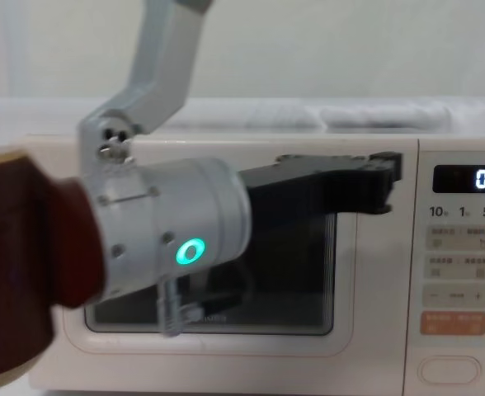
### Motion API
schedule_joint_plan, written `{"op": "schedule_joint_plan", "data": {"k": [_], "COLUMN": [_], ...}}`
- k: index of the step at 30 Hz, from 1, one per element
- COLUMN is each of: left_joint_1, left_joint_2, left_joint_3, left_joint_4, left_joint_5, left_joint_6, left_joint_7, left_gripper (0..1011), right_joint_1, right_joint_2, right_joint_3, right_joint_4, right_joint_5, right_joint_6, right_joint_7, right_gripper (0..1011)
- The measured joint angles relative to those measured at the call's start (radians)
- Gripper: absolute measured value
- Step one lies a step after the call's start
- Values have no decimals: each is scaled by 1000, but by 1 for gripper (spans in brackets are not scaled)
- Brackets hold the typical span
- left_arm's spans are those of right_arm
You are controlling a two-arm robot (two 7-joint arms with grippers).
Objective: Press the button to open the microwave door with one hand; close the microwave door with the other hand.
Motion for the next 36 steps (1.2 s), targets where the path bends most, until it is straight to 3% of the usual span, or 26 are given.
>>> {"op": "schedule_joint_plan", "data": {"k": [4, 8, 16, 22, 28, 36], "left_joint_1": [93, 154, 351, 478, 568, 651], "left_joint_2": [51, 78, 128, 124, 111, 92], "left_joint_3": [-32, -55, -165, -257, -329, -411], "left_joint_4": [-96, -146, -262, -304, -333, -361], "left_joint_5": [-1, 13, 83, 104, 114, 146], "left_joint_6": [-7, -16, -33, -61, -91, -133], "left_joint_7": [56, 95, 239, 327, 374, 425], "left_gripper": [0, 0, 0, 0, 0, 0], "right_joint_1": [0, 0, 0, 0, 0, 0], "right_joint_2": [0, 0, 0, 0, 0, 0], "right_joint_3": [0, 0, 0, 0, 0, 0], "right_joint_4": [0, 0, 0, 0, 0, 0], "right_joint_5": [0, 0, 0, 0, 0, 0], "right_joint_6": [0, 0, 0, 0, 0, 0], "right_joint_7": [0, 0, 0, 0, 0, 0], "right_gripper": [1002, 1002, 1002, 1002, 1002, 1002]}}
